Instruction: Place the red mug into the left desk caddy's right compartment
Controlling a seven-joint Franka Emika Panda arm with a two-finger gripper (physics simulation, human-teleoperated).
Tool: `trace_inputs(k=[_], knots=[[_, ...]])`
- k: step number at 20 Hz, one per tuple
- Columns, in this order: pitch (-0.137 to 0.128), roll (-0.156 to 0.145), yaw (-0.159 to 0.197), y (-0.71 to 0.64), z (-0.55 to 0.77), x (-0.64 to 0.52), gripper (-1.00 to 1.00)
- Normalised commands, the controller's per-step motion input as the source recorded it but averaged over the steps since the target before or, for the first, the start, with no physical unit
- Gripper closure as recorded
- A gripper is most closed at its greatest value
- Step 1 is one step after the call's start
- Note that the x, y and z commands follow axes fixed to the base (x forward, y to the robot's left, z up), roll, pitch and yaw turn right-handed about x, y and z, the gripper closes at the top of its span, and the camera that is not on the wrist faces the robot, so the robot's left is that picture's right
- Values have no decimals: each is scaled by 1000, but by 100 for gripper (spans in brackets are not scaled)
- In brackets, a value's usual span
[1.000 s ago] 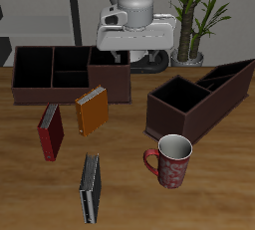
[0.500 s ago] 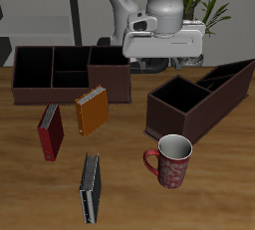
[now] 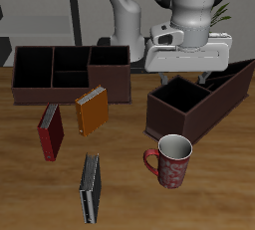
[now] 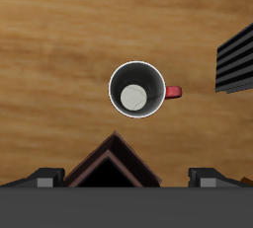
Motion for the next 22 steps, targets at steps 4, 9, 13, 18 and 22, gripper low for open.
trace_inputs(k=[4, 9, 13, 18, 22], knots=[[21, -15, -15, 119, -203, 434, -100], [-2, 5, 18, -8, -293, 262, -100], [17, 1, 13, 17, -253, 149, -100], [25, 3, 2, 127, -397, 224, -100], [26, 24, -22, 99, -385, 120, -100]])
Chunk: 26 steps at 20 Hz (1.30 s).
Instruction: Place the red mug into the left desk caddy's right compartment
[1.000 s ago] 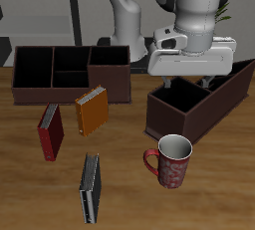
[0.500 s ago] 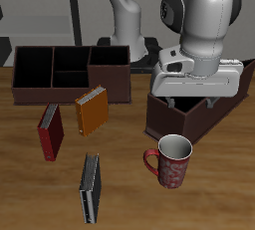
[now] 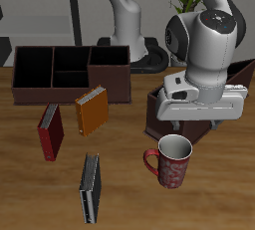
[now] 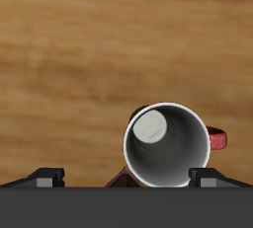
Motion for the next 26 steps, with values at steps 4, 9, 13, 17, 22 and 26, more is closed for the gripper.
trace_inputs(k=[4, 9, 13, 17, 22, 26], knots=[[14, -3, 21, 62, -403, 115, -100], [-15, -38, -29, -107, -277, 47, -100], [-15, -17, -27, -51, -317, -11, -100], [47, 20, -66, 150, -501, -7, -100], [48, 24, -27, 141, -373, 44, 100], [25, 2, -23, -57, -40, 6, 100]])
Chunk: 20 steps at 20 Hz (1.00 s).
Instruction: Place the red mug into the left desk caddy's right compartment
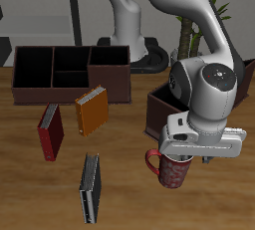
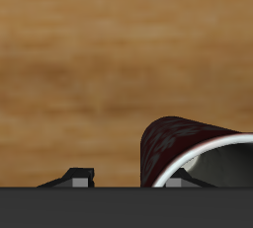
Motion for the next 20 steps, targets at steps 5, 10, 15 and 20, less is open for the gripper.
trace_inputs(k=[5, 10, 15, 20], knots=[[-69, -24, 2, -221, 429, -61, 100], [-76, -26, 3, -231, 636, -160, 100], [-79, -40, 1, -261, 766, -323, 100], [-94, -39, 15, -235, 746, -439, 100]])
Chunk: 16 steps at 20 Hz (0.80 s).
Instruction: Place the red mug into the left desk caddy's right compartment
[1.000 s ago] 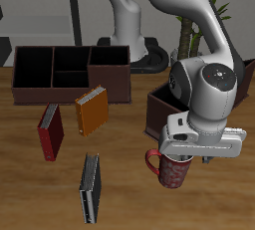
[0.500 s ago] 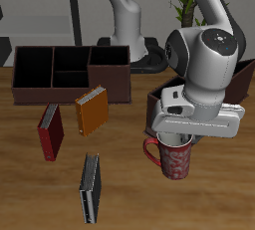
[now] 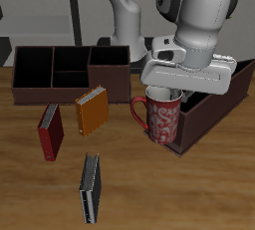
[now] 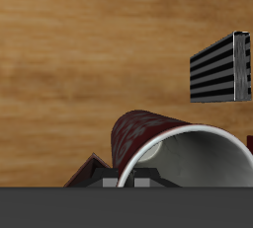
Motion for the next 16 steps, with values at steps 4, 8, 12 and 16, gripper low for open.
trace_inputs(k=[4, 8, 12, 16], knots=[[-87, -8, 9, -101, 744, -584, 100], [-53, -14, -54, -50, 757, -848, 100], [3, 20, -24, 109, 345, -660, 100], [-27, 48, 7, 197, 113, -469, 100]])
